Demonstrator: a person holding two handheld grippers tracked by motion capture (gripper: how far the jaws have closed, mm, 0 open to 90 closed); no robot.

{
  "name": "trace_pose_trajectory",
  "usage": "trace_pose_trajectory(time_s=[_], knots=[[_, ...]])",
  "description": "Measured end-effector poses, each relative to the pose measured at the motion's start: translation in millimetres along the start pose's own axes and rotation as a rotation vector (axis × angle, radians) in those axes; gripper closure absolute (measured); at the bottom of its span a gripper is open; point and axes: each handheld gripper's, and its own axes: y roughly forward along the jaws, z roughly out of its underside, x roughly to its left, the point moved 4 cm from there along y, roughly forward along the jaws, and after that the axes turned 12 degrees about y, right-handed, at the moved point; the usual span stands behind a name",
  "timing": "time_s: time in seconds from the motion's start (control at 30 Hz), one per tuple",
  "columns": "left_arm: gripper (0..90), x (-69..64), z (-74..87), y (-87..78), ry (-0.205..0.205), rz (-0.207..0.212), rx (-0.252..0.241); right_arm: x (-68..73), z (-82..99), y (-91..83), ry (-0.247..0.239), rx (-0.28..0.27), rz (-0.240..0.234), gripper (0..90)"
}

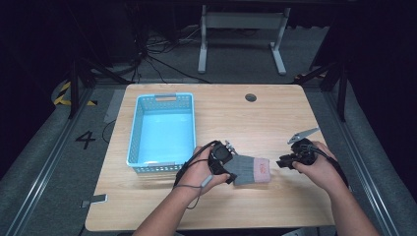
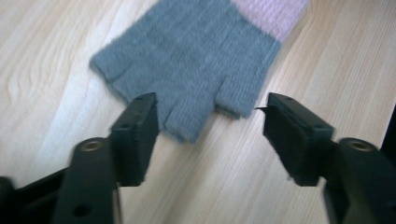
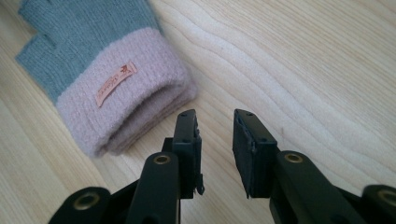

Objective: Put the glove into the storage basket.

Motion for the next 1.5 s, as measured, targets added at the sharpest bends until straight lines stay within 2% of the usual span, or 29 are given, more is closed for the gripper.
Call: trace_pose_trajectory(time_s=[0.2, 0.3, 0.47, 0.57, 0.8, 0.83, 0.97, 1.03, 1.2, 1.5], knots=[[34.5, 0.7, -10.1, 1.9, 0.027, -0.019, -0.011, -3.7, 3.8, -5.5, 0.017, -0.008, 0.004, 70.8], [35.8, -0.1, -16.7, 3.0, 0.061, -0.018, -0.002, -5.9, 5.6, -10.1, 0.033, -0.014, 0.004, 70.6], [35.2, -0.3, -25.5, 6.0, 0.073, -0.001, -0.004, -9.8, 7.7, -15.7, 0.04, -0.028, 0.011, 69.9], [34.3, 1.0, -29.3, 15.5, 0.067, 0.005, 0.04, -10.8, 9.0, -18.1, 0.052, -0.036, 0.008, 69.5], [32.3, 3.4, -35.0, 28.2, 0.101, 0.012, 0.029, -12.2, 11.5, -21.0, 0.061, -0.04, 0.007, 68.1], [31.9, 3.2, -36.6, 32.9, 0.118, 0.011, 0.028, -12.3, 11.8, -21.2, 0.059, -0.045, 0.007, 67.0], [29.1, 4.3, -38.5, 40.6, 0.139, -0.001, 0.036, -10.5, 12.2, -19.6, 0.053, -0.039, -0.003, 66.1], [28.9, 4.8, -38.9, 45.8, 0.14, 0.012, 0.044, -10.5, 12.1, -19.1, 0.049, -0.037, -0.006, 65.9], [27.7, 9.7, -38.1, 56.9, 0.141, -0.004, 0.069, -10.3, 12.2, -18.8, 0.055, -0.039, -0.011, 65.7], [18.7, 12.7, -37.8, 69.5, 0.149, -0.014, 0.094, -9.5, 12.0, -18.4, 0.051, -0.042, -0.024, 64.7]])
